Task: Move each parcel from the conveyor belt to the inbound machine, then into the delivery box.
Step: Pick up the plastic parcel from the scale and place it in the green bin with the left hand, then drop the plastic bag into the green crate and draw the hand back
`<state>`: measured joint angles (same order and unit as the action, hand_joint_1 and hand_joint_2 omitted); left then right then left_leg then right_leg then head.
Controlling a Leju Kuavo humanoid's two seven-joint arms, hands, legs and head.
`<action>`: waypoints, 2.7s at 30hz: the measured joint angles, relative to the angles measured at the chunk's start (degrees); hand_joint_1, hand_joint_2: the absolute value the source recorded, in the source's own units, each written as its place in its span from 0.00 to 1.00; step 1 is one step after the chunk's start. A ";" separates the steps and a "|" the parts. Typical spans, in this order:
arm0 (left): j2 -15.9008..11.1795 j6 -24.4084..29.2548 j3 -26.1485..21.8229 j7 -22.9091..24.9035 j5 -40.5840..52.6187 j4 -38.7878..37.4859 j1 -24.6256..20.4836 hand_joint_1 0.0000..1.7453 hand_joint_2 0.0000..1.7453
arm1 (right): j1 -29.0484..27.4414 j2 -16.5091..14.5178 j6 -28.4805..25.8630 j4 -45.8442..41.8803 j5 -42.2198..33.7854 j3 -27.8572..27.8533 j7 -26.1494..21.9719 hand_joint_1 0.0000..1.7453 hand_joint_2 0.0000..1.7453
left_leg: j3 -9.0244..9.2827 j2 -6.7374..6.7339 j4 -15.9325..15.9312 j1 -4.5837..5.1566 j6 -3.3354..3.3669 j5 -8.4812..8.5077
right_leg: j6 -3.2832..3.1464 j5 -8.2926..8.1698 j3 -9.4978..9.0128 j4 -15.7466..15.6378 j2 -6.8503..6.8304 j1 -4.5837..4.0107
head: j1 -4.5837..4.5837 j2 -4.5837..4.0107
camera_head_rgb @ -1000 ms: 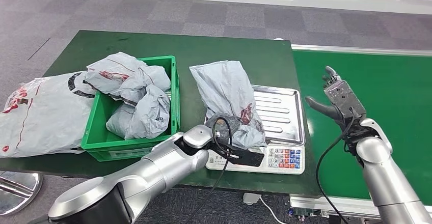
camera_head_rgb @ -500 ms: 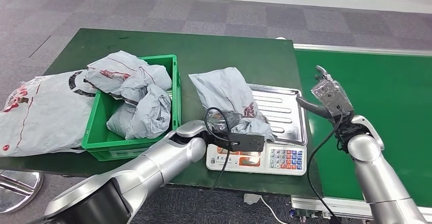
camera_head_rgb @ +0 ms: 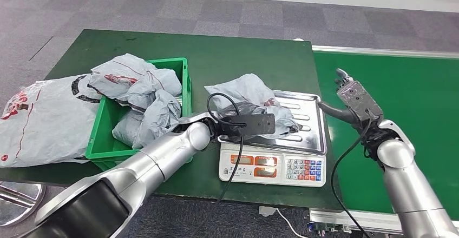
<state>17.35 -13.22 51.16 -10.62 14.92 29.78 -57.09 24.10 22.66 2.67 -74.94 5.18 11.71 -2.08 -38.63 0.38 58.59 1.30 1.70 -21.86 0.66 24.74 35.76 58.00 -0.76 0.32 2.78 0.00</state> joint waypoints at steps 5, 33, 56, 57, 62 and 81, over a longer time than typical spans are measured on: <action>-0.41 -0.03 -0.67 -0.01 -0.01 0.61 -0.01 1.00 1.00 | 0.08 0.14 0.04 0.11 -0.10 -0.01 -0.01 0.00 1.00 | -0.02 0.00 0.00 0.00 -0.01 -0.01 | -0.01 0.01 0.02 0.00 0.00 0.00 | 0.00 0.00; -6.60 40.79 -4.22 15.28 33.13 -3.20 -10.66 1.00 1.00 | 2.04 -0.45 -3.01 1.14 0.85 -0.19 -0.77 0.00 1.00 | -0.11 0.01 0.00 0.00 -0.04 -0.02 | -0.05 0.03 0.12 0.02 0.00 -0.01 | 0.00 0.00; -14.51 14.84 -6.62 31.27 54.71 -11.86 -8.85 1.00 1.00 | 0.75 0.93 -0.26 0.98 -0.39 -1.65 -0.17 0.00 1.00 | -0.12 -0.05 0.00 -0.01 -0.06 -0.04 | -0.06 0.05 0.17 0.02 0.06 -0.01 | 0.01 0.00; -14.63 14.45 -6.62 31.20 54.73 -12.02 -8.71 1.00 1.00 | 0.80 0.94 -0.15 0.98 -0.40 -1.65 -0.12 0.00 1.00 | -0.12 -0.05 0.00 -0.01 -0.06 -0.04 | -0.06 0.05 0.18 0.02 0.06 -0.01 | 0.02 0.00; -14.94 13.91 -6.62 31.03 54.82 -12.50 -8.65 1.00 1.00 | 0.94 0.95 -0.04 0.98 -0.44 -1.66 -0.10 0.00 1.00 | -0.13 -0.05 0.00 -0.01 -0.06 -0.04 | -0.07 0.05 0.17 0.02 0.06 -0.01 | 0.01 0.00; -15.06 1.62 -8.01 24.15 52.32 -12.44 -8.67 0.00 1.00 | 0.83 3.21 3.43 1.10 -1.71 -1.92 -0.68 0.00 1.00 | -0.11 -0.04 0.01 -0.01 -0.06 -0.04 | -0.06 0.05 0.16 0.02 0.04 0.00 | 0.02 0.00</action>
<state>2.29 -11.60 43.15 13.54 67.25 17.34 -65.75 24.93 25.87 6.10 -73.84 3.47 9.79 -2.75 -38.73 0.34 58.59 1.29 1.64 -21.90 0.60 24.79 35.92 58.02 -0.72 0.32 2.79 0.00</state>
